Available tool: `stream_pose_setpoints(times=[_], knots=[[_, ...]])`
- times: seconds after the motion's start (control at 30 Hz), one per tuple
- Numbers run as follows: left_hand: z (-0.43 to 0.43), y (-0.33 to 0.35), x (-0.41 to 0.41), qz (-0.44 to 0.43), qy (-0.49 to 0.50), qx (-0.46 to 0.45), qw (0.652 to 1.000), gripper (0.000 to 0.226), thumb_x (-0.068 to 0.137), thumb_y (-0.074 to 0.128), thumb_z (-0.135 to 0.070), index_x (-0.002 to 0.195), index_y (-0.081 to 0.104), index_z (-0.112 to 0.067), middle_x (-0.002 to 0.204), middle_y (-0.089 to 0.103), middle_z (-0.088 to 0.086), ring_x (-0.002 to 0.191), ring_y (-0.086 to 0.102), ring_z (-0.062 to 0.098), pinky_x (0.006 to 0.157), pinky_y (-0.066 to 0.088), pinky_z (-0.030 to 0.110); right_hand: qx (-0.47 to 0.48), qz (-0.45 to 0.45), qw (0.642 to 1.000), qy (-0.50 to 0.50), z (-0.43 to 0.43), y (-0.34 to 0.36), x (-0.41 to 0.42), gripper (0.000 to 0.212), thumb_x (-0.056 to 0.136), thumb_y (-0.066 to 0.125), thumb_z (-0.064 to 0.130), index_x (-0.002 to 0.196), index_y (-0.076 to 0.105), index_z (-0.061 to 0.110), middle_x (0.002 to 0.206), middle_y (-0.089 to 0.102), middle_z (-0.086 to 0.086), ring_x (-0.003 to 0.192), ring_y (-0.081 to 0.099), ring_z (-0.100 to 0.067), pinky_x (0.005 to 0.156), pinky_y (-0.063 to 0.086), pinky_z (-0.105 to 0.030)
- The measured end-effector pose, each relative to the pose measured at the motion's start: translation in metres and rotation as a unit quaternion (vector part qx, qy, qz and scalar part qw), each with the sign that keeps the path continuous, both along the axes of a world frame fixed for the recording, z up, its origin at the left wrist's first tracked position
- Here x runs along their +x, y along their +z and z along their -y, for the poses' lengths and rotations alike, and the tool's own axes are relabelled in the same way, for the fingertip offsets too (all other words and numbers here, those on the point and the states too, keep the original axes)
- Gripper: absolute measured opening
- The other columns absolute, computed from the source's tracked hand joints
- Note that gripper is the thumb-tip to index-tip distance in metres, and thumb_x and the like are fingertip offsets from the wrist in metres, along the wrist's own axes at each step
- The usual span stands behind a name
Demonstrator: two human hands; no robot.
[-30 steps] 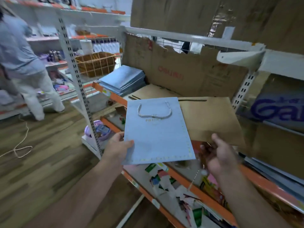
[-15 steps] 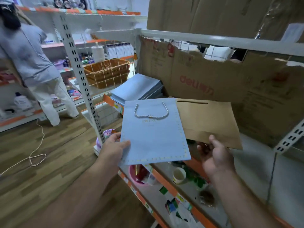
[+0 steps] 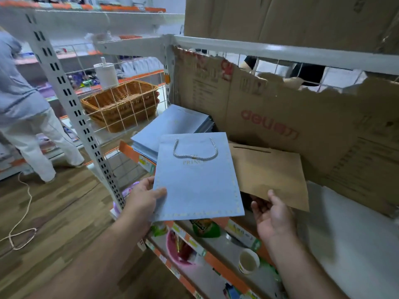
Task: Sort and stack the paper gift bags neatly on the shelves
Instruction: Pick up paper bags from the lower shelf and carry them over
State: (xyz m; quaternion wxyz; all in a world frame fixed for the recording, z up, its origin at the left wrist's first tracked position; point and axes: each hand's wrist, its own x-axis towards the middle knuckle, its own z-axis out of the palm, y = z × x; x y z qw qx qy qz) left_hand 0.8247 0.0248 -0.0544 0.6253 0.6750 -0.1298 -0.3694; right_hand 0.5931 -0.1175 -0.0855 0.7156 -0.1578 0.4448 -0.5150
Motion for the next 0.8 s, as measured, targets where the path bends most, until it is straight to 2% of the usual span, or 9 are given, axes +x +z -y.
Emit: stream_pose_setpoints(times=[0.1, 0.2, 0.33, 0.4, 0.47, 0.53, 0.6, 0.67, 0.8], knots=[[0.020, -0.009, 0.034, -0.008, -0.031, -0.007, 0.999, 0.019, 0.098, 0.058, 0.001, 0.109, 0.060, -0.014, 0.099, 0.074, 0.013, 0.071, 0.073, 0.029, 0.053, 0.057, 0.038, 0.003, -0.014, 0.999, -0.041, 0.012, -0.008, 0.026, 0.032, 0.099, 0.058, 0.015, 0.131, 0.057, 0.014, 0.101, 0.067, -0.005, 0.075, 0.066, -0.017, 0.047, 0.053, -0.023], [0.038, -0.016, 0.075, -0.006, -0.070, -0.017, 0.997, 0.024, 0.095, 0.057, 0.006, 0.106, 0.061, -0.014, 0.089, 0.076, 0.010, 0.066, 0.074, 0.026, 0.048, 0.056, 0.034, 0.027, -0.073, 0.993, -0.090, 0.020, -0.015, 0.056, 0.017, 0.098, 0.061, 0.014, 0.113, 0.055, 0.010, 0.103, 0.061, -0.010, 0.075, 0.064, -0.023, 0.051, 0.053, -0.028], [0.054, -0.017, 0.136, 0.007, -0.121, -0.005, 0.993, 0.028, 0.090, 0.060, 0.006, 0.101, 0.061, -0.020, 0.088, 0.075, 0.009, 0.067, 0.074, 0.027, 0.053, 0.057, 0.036, 0.053, -0.115, 0.985, -0.120, 0.027, -0.022, 0.095, 0.022, 0.100, 0.058, 0.016, 0.120, 0.047, 0.014, 0.110, 0.061, -0.017, 0.053, 0.068, -0.017, 0.039, 0.050, -0.021], [0.060, -0.017, 0.165, 0.007, -0.145, 0.007, 0.989, 0.028, 0.090, 0.061, 0.003, 0.099, 0.059, -0.023, 0.095, 0.073, 0.011, 0.076, 0.073, 0.031, 0.065, 0.060, 0.044, 0.062, -0.109, 0.984, -0.124, 0.030, -0.022, 0.106, 0.024, 0.101, 0.054, 0.013, 0.123, 0.045, 0.017, 0.095, 0.066, -0.020, 0.042, 0.066, -0.015, 0.035, 0.047, -0.020], [0.066, -0.018, 0.189, 0.018, -0.166, 0.017, 0.986, 0.028, 0.089, 0.064, 0.000, 0.100, 0.060, -0.025, 0.101, 0.073, 0.012, 0.085, 0.073, 0.035, 0.077, 0.060, 0.053, 0.067, -0.112, 0.981, -0.144, 0.031, -0.023, 0.111, 0.021, 0.102, 0.050, 0.007, 0.121, 0.044, 0.013, 0.059, 0.066, -0.016, 0.036, 0.062, -0.014, 0.033, 0.046, -0.019], [0.072, -0.020, 0.208, 0.032, -0.182, 0.018, 0.983, 0.028, 0.089, 0.066, 0.000, 0.103, 0.064, -0.024, 0.105, 0.073, 0.015, 0.088, 0.072, 0.035, 0.077, 0.059, 0.051, 0.075, -0.137, 0.975, -0.160, 0.030, -0.025, 0.113, 0.014, 0.101, 0.048, 0.004, 0.115, 0.047, 0.007, 0.042, 0.060, -0.009, 0.034, 0.059, -0.013, 0.033, 0.045, -0.019], [0.078, -0.022, 0.222, 0.029, -0.187, 0.009, 0.982, 0.026, 0.090, 0.065, 0.002, 0.106, 0.064, -0.018, 0.105, 0.071, 0.018, 0.084, 0.072, 0.033, 0.067, 0.059, 0.042, 0.095, -0.190, 0.963, -0.165, 0.029, -0.028, 0.112, 0.011, 0.102, 0.051, 0.012, 0.100, 0.055, 0.002, 0.039, 0.058, -0.006, 0.030, 0.055, -0.011, 0.030, 0.041, -0.017], [0.082, -0.018, 0.229, 0.037, -0.192, 0.009, 0.981, 0.022, 0.092, 0.063, 0.002, 0.104, 0.062, -0.016, 0.100, 0.071, 0.015, 0.077, 0.071, 0.027, 0.056, 0.058, 0.033, 0.118, -0.283, 0.940, -0.147, 0.025, -0.028, 0.112, 0.032, 0.098, 0.060, 0.029, 0.078, 0.056, 0.005, 0.043, 0.057, -0.005, 0.030, 0.049, -0.013, 0.028, 0.034, -0.014], [0.091, -0.012, 0.235, 0.049, -0.207, 0.019, 0.977, 0.023, 0.092, 0.064, -0.003, 0.104, 0.062, -0.023, 0.108, 0.070, 0.012, 0.090, 0.071, 0.034, 0.075, 0.061, 0.052, 0.071, -0.471, 0.876, -0.072, 0.004, -0.017, 0.130, 0.041, 0.089, 0.071, 0.037, 0.066, 0.056, 0.007, 0.050, 0.053, -0.009, 0.041, 0.042, -0.020, 0.041, 0.033, -0.022]])
